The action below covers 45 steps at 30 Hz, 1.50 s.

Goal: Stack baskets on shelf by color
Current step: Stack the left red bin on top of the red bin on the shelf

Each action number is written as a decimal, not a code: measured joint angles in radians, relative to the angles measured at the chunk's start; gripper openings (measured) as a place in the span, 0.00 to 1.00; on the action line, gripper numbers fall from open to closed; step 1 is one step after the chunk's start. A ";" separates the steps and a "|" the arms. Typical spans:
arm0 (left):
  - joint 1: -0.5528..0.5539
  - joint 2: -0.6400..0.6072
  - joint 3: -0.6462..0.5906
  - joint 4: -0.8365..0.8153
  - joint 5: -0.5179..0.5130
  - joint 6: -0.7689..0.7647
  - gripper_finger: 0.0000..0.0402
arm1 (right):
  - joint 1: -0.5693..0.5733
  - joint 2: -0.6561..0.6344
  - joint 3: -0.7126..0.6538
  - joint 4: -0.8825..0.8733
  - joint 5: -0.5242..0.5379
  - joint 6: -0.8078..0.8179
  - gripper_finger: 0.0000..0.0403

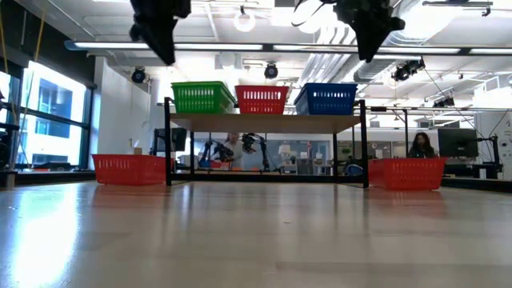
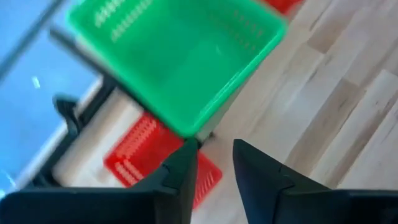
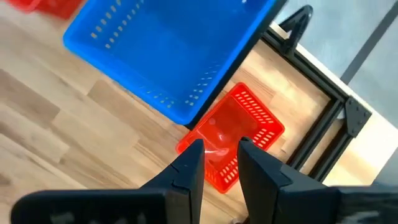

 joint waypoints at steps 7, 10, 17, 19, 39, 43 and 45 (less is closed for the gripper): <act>0.102 0.000 0.000 -0.112 0.034 -0.282 0.36 | -0.030 0.000 0.000 0.000 -0.031 0.118 0.21; 0.155 0.000 0.000 -0.158 0.078 -0.360 0.38 | -0.035 0.000 0.000 0.000 -0.121 0.126 0.21; 0.243 -0.001 -0.026 -0.192 0.059 -0.411 0.38 | -0.030 -0.001 0.000 0.008 -0.128 0.101 0.21; 0.270 0.000 -0.066 -0.193 0.074 -0.419 0.38 | -0.030 -0.001 0.000 0.008 -0.128 0.091 0.21; 0.519 0.000 -0.367 0.009 0.197 -0.449 0.38 | -0.030 -0.002 0.000 0.072 -0.140 -0.006 0.21; 0.573 0.000 -0.404 0.016 0.200 -0.427 0.38 | -0.030 -0.002 0.000 0.072 -0.165 -0.011 0.21; 0.593 0.000 -0.428 0.043 0.224 -0.410 0.38 | -0.030 -0.002 0.000 0.072 -0.173 -0.019 0.21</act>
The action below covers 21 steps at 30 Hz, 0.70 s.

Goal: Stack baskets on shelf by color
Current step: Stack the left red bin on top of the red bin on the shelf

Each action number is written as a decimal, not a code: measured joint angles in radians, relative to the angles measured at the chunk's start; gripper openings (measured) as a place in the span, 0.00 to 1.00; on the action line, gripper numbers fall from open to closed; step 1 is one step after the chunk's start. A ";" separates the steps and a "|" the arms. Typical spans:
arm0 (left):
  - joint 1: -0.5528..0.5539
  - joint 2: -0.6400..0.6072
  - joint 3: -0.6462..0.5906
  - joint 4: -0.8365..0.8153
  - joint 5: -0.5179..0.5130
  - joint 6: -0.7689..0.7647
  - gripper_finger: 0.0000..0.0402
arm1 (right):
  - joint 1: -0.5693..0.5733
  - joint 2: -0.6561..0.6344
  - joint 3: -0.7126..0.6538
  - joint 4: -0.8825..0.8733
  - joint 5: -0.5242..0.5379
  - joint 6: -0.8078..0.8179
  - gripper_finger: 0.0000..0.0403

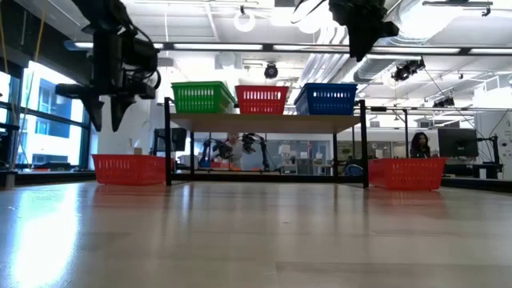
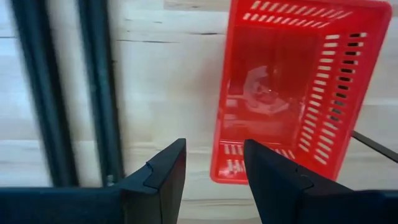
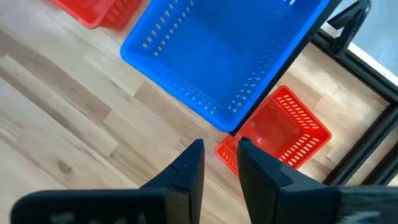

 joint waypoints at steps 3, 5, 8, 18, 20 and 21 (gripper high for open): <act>0.017 0.000 -0.041 0.070 0.048 0.011 0.38 | 0.000 0.000 0.000 0.000 -0.004 -0.006 0.21; 0.018 0.000 -0.070 0.123 0.073 0.010 0.38 | 0.000 0.000 0.000 0.000 -0.004 -0.006 0.21; 0.018 0.000 -0.103 0.172 0.086 0.008 0.38 | 0.000 0.000 0.000 0.000 -0.004 -0.006 0.21; 0.019 0.000 -0.165 0.219 0.037 0.000 0.38 | 0.000 0.000 0.000 0.000 -0.008 0.004 0.21; 0.019 0.000 -0.177 0.246 0.037 -0.005 0.38 | 0.000 0.000 0.000 0.000 -0.009 0.004 0.21; 0.019 0.000 -0.185 0.257 0.038 -0.012 0.38 | 0.000 0.000 0.000 0.000 -0.009 0.005 0.21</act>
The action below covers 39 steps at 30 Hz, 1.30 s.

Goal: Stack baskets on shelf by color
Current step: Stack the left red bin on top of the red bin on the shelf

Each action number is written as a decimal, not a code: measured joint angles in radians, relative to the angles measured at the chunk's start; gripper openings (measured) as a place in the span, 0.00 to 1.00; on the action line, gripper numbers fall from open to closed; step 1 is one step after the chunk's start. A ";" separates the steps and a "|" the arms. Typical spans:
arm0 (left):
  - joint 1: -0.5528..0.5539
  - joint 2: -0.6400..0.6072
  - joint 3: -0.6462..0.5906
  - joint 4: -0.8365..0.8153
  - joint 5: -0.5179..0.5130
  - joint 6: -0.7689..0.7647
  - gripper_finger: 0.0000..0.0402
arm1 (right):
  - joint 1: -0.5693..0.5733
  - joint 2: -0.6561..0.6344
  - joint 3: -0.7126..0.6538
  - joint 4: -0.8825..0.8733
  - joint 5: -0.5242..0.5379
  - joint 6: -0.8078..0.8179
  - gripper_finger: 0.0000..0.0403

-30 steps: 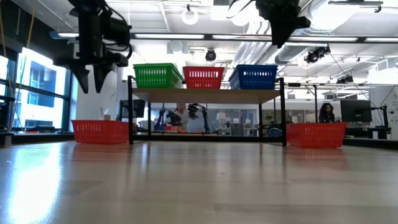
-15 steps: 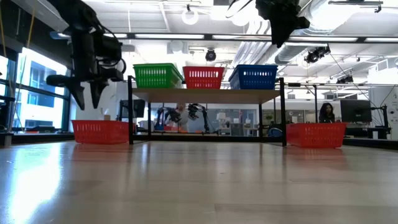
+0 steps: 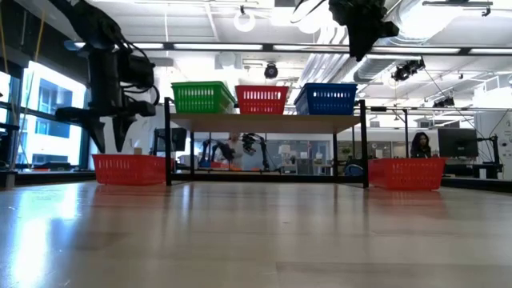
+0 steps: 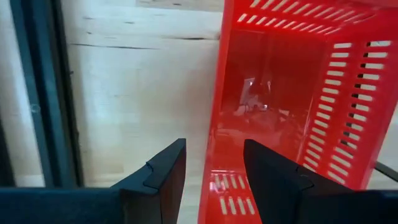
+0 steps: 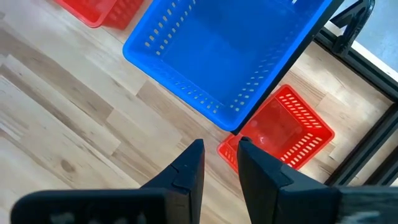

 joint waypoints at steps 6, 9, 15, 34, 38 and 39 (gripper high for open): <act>-0.001 0.000 -0.048 0.057 -0.001 -0.033 0.38 | 0.000 0.000 0.000 0.000 -0.005 0.011 0.21; -0.001 0.000 -0.053 0.072 -0.011 -0.034 0.38 | 0.000 0.000 0.000 0.001 -0.017 0.011 0.21; -0.001 0.046 -0.053 0.097 -0.016 -0.031 0.35 | 0.000 0.000 0.000 0.008 -0.034 0.012 0.21; 0.000 0.082 -0.053 0.124 -0.078 -0.035 0.02 | 0.000 0.000 0.000 0.010 -0.027 0.015 0.21; 0.000 0.082 -0.053 0.122 -0.081 -0.041 0.01 | 0.000 0.000 0.000 0.011 -0.026 0.003 0.21; 0.000 0.082 -0.053 0.122 -0.081 -0.041 0.01 | 0.000 0.000 0.000 0.015 -0.026 -0.001 0.21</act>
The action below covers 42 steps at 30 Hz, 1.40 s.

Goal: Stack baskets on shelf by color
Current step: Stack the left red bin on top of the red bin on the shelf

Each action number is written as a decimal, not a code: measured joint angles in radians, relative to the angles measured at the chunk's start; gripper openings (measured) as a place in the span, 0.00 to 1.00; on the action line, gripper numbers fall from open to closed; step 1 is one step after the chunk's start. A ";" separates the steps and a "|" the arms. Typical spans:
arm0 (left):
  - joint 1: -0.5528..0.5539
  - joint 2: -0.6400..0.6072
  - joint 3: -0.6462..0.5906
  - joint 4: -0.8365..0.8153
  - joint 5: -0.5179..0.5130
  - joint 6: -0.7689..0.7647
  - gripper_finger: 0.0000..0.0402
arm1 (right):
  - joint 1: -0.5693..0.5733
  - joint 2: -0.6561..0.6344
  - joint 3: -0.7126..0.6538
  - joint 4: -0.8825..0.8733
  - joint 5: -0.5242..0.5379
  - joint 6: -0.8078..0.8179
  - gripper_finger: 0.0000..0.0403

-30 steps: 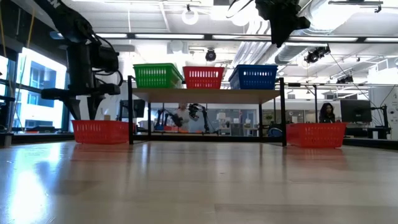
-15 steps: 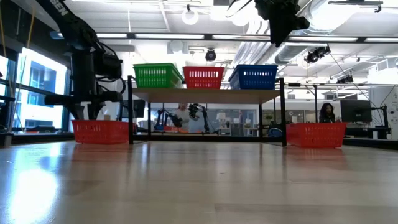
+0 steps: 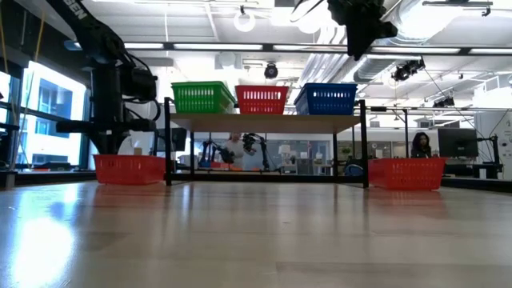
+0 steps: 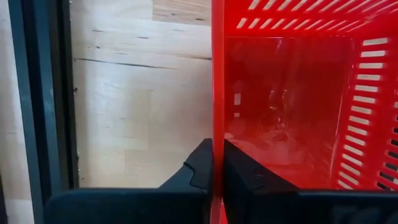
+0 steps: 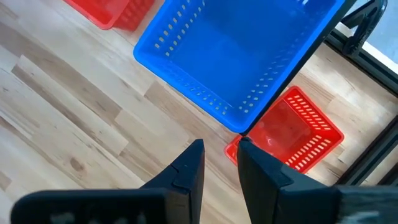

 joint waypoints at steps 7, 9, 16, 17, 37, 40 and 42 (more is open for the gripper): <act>0.003 -0.063 0.022 -0.035 -0.009 0.000 0.01 | 0.000 0.000 0.000 0.032 0.000 -0.003 0.21; 0.009 -0.086 0.043 -0.053 -0.014 0.000 0.01 | 0.000 0.000 0.000 0.038 0.000 -0.010 0.21; 0.012 -0.180 0.129 -0.139 -0.076 -0.005 0.00 | 0.000 0.000 0.000 0.038 0.000 -0.011 0.21; 0.012 -0.194 0.144 -0.156 -0.097 -0.011 0.00 | 0.000 0.000 0.000 0.038 0.000 -0.011 0.21; 0.006 -0.365 0.483 -0.204 -0.152 0.000 0.00 | 0.005 0.000 0.000 0.077 0.000 -0.003 0.21; -0.007 -0.365 0.530 -0.209 -0.162 0.015 0.00 | 0.025 0.000 0.000 0.119 0.002 -0.001 0.21; -0.019 -0.365 0.561 -0.220 -0.176 0.030 0.00 | 0.048 0.000 0.000 0.151 0.001 -0.003 0.21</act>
